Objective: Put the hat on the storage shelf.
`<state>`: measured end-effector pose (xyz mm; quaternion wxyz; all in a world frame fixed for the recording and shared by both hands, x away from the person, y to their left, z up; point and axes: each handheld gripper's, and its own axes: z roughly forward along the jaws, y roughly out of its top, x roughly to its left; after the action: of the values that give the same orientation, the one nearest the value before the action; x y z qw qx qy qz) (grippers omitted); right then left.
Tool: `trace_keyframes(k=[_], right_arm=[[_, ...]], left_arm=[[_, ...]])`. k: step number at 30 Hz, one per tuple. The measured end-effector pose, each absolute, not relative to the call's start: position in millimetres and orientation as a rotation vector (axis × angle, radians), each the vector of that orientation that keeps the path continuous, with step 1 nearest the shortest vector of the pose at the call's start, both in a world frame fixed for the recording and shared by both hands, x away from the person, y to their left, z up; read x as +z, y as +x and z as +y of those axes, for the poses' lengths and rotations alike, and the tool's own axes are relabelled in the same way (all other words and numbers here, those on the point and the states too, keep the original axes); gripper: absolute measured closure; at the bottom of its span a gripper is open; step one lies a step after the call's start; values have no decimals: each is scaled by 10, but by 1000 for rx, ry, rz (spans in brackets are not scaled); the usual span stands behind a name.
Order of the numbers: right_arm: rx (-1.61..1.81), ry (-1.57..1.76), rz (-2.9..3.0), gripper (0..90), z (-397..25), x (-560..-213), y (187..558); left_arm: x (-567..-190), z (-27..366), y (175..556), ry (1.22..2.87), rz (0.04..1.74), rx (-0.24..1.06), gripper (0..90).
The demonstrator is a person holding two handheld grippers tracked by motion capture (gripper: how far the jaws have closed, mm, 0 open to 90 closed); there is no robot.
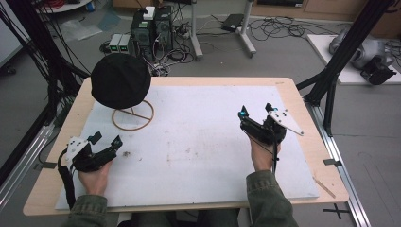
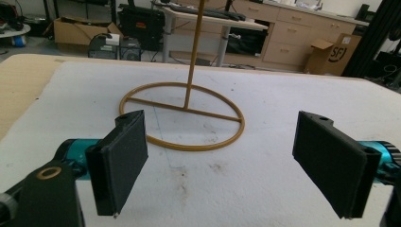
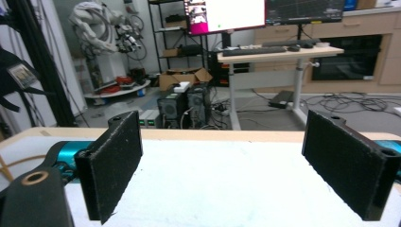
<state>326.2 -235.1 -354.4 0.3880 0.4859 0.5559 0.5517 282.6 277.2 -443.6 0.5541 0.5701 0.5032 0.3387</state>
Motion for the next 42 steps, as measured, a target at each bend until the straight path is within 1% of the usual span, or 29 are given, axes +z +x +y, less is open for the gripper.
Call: trace_keyframes(k=[4,10,17,25,42], right_arm=[[1357,1245,1387,116,-2486,-3649,3200],[1326,1330,1334,116,-2713,-3900,3134],[1273,1359,1306,115,-2873,-4120,3040],[1207,1335,1364,114,-2839,-4261,3038],[1242,1346,1377,114,-2813,-4307,3056]], left_arm=[[-4442,2774,2831,1347,1193,800,190],[-4440,2772,2832,1341,1194,801,189],[-4438,2777,2829,1340,1192,811,190],[-4440,2781,2831,1339,1197,810,190],[-4445,2784,2835,1339,1202,797,190]])
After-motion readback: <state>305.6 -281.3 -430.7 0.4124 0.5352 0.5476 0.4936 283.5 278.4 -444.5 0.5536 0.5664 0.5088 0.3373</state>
